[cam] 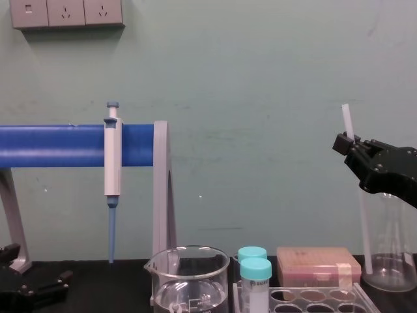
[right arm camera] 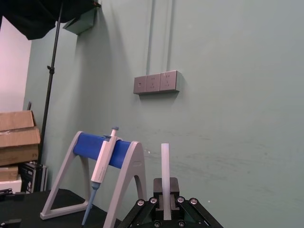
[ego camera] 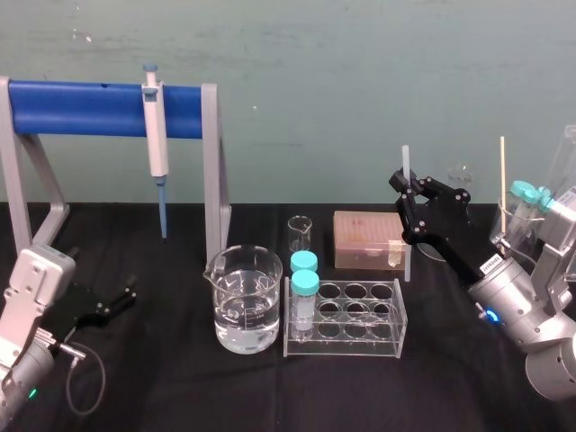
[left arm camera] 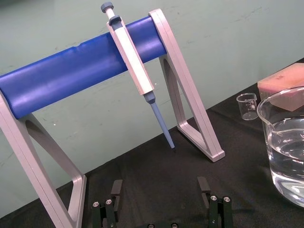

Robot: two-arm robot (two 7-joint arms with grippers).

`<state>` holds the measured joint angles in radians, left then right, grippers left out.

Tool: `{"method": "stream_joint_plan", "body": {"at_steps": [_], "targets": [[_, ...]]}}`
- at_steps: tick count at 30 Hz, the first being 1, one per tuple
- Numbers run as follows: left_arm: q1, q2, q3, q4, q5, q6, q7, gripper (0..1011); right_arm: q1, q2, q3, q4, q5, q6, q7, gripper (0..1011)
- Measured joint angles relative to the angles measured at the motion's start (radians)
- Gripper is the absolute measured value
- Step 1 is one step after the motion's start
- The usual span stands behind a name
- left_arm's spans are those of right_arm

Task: Pick up the stirring rod with one hand, then place it down.

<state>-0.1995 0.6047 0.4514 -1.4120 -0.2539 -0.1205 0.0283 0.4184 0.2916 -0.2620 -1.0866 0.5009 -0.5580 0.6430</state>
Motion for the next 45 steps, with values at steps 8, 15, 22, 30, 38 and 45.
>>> {"method": "stream_joint_plan", "body": {"at_steps": [8,15,22,30,38,45], "targets": [[0.0,0.0,0.0,0.0,0.0,0.0,0.0,1000,0.0,0.0,0.0,0.0,0.0,0.0,0.0,72],[0.0,0.0,0.0,0.0,0.0,0.0,0.0,1000,0.0,0.0,0.0,0.0,0.0,0.0,0.0,72],[0.0,0.0,0.0,0.0,0.0,0.0,0.0,1000,0.0,0.0,0.0,0.0,0.0,0.0,0.0,72],[0.0,0.0,0.0,0.0,0.0,0.0,0.0,1000,0.0,0.0,0.0,0.0,0.0,0.0,0.0,72],[0.0,0.0,0.0,0.0,0.0,0.0,0.0,1000,0.0,0.0,0.0,0.0,0.0,0.0,0.0,72],[0.0,0.0,0.0,0.0,0.0,0.0,0.0,1000,0.0,0.0,0.0,0.0,0.0,0.0,0.0,72]]}}
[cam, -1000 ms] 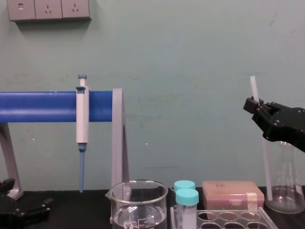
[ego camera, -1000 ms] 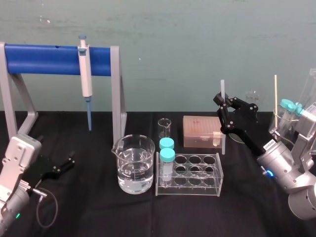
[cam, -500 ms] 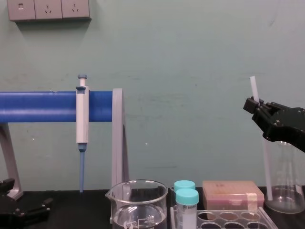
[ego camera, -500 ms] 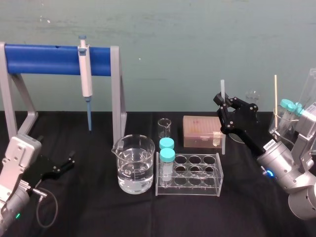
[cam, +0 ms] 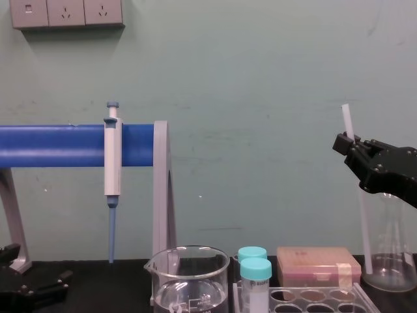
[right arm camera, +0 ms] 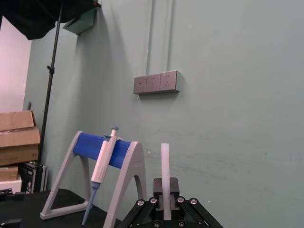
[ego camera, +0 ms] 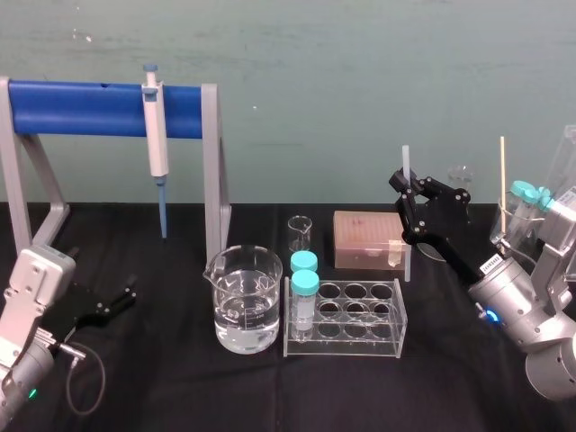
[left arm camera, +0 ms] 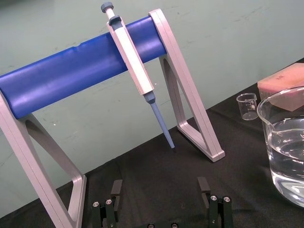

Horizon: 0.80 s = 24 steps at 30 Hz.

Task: Pick up the stirring rod with one hand, then place it down.

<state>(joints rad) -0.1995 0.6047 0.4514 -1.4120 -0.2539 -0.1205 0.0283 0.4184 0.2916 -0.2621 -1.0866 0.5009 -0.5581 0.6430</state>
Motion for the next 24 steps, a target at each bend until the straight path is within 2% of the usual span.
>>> {"method": "stream_joint_plan", "body": {"at_steps": [19,24], "targets": [[0.0,0.0,0.0,0.0,0.0,0.0,0.0,1000,0.0,0.0,0.0,0.0,0.0,0.0,0.001,72],[0.0,0.0,0.0,0.0,0.0,0.0,0.0,1000,0.002,-0.002,0.002,0.006,0.009,0.0,0.039,72]]}}
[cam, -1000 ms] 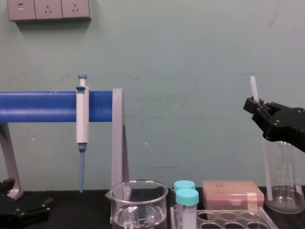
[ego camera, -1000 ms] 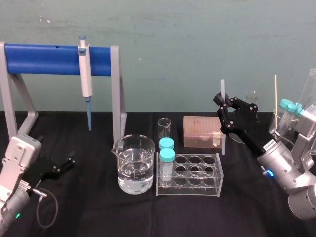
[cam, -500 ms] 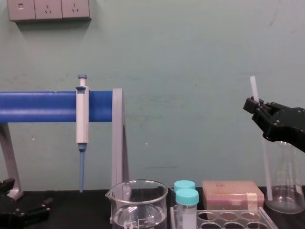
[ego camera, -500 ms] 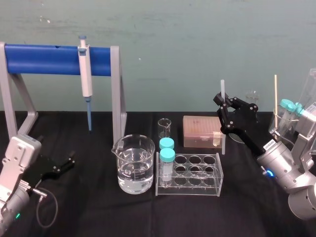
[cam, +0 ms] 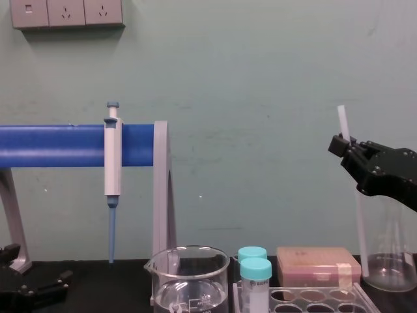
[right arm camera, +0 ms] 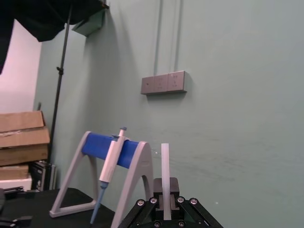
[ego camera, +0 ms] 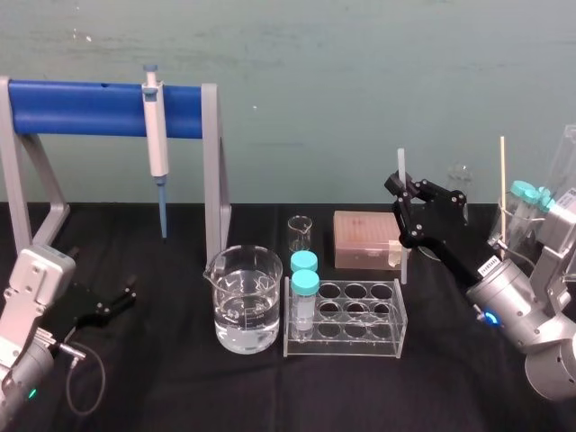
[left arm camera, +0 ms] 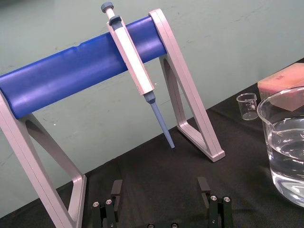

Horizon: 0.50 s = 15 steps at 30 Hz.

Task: Pick up the stirring rod with one hand, then place it down.

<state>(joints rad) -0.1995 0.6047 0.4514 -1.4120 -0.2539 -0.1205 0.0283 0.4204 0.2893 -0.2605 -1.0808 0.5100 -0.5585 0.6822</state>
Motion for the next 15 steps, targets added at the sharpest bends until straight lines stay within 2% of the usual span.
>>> {"method": "stream_joint_plan", "body": {"at_steps": [15], "targets": [[0.0,0.0,0.0,0.0,0.0,0.0,0.0,1000,-0.007,-0.001,-0.003,-0.006,0.016,0.042,0.055,72]]}}
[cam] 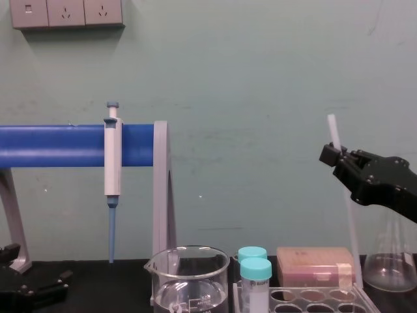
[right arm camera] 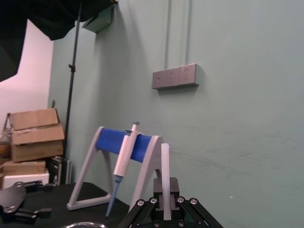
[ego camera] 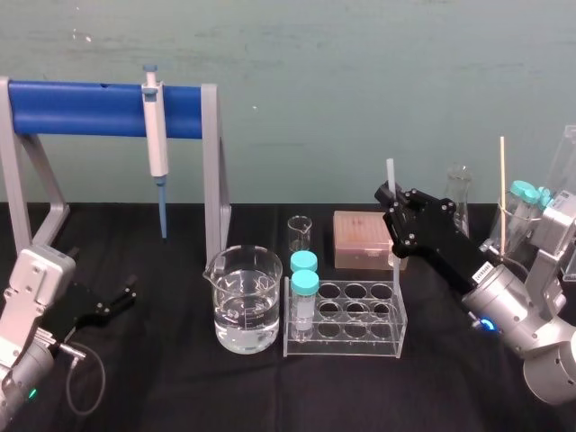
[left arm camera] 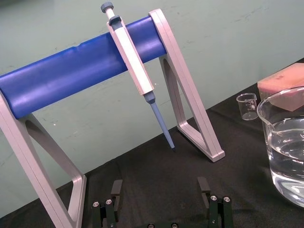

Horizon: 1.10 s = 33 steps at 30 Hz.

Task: Pick up the stirring rod with one hand, then place it down.

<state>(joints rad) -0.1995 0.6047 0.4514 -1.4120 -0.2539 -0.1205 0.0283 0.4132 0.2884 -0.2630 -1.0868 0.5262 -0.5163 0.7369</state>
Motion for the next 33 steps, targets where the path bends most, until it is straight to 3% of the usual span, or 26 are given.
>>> {"method": "stream_joint_plan", "body": {"at_steps": [12,33], "targets": [[0.0,0.0,0.0,0.0,0.0,0.0,0.0,1000,0.005,0.001,-0.03,0.008,0.028,0.031,0.049,72],[0.0,0.0,0.0,0.0,0.0,0.0,0.0,1000,0.004,0.007,-0.042,0.025,0.062,0.071,0.05,72]]}}
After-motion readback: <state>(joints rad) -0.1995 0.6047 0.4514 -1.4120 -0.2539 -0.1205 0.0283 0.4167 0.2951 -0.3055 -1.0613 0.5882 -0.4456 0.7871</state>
